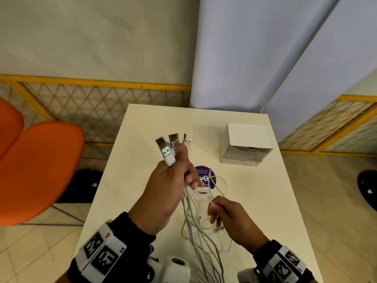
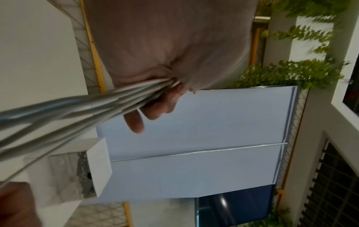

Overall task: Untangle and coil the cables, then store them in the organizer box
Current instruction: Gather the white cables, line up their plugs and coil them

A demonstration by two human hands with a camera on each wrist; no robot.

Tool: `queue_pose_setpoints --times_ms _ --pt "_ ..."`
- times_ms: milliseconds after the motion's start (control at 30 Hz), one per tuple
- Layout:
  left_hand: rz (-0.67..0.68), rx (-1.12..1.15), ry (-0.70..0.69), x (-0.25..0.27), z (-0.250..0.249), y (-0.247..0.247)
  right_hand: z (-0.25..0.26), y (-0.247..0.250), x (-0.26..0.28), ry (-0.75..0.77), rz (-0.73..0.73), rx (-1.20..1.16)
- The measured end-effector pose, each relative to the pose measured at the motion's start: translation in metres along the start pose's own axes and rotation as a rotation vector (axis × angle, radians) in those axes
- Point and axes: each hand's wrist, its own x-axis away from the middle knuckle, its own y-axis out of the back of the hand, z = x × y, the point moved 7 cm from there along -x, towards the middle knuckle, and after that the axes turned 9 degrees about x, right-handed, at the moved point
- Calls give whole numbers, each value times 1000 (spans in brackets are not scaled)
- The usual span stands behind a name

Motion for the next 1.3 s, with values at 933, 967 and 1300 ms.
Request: queue_pose_setpoints --times_ms 933,967,1300 --pt "159 -250 127 8 18 -16 128 54 29 384 -141 428" --pt "195 -241 123 9 17 -19 127 54 31 354 -125 397" --pt "210 -273 -85 21 4 -23 110 49 23 366 -103 251"
